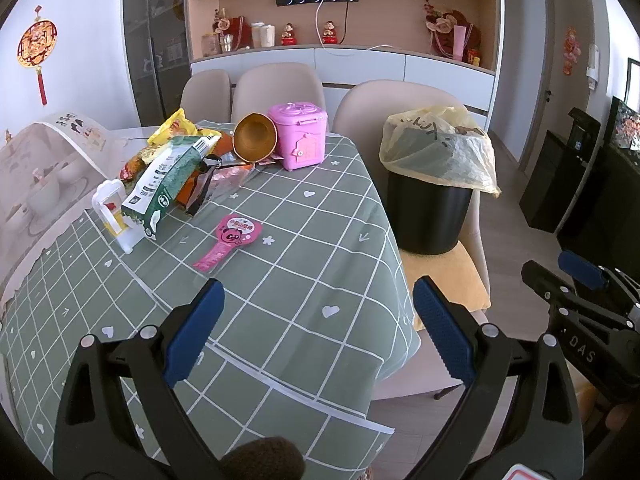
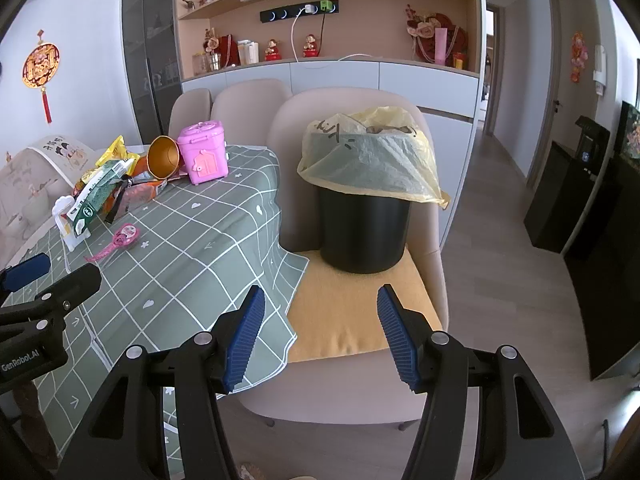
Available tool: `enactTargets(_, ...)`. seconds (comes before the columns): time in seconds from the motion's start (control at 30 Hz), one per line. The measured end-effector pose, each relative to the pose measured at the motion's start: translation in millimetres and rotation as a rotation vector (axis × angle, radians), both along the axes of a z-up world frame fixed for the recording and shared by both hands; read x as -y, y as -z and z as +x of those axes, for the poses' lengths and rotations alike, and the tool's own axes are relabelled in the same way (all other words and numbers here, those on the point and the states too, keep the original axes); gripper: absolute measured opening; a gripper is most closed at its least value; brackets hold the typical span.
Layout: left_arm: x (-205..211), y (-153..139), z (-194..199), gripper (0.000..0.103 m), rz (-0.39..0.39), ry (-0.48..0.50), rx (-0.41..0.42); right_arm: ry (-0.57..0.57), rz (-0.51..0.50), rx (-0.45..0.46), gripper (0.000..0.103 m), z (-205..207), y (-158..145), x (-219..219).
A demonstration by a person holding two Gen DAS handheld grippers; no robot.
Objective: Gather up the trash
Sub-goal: 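Move both tools toward the pile of trash on the table, then grasp the green milk carton with the left tool while the right tool grasps the pink wrapper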
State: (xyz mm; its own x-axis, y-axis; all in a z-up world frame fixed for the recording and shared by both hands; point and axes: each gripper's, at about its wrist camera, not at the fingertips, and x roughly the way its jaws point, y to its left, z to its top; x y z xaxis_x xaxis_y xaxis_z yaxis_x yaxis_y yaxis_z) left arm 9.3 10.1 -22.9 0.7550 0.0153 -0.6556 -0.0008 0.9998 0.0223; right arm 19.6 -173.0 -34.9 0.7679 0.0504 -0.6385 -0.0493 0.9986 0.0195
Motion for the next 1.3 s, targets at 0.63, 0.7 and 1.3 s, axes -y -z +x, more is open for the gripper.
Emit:
enactTargets(0.63,-9,2,10,0.091,0.010,-0.014,0.004,-0.004,-0.002,-0.007,0.056,7,1,-2)
enactTargets(0.7,-13,2,12,0.091,0.010,-0.021,0.008,-0.012,-0.010,-0.011,0.056,11,2,-7)
enactTargets(1.3,-202,4,71,0.092,-0.071,-0.258,-0.026,-0.236,-0.004,-0.093,0.056,94,3,-112)
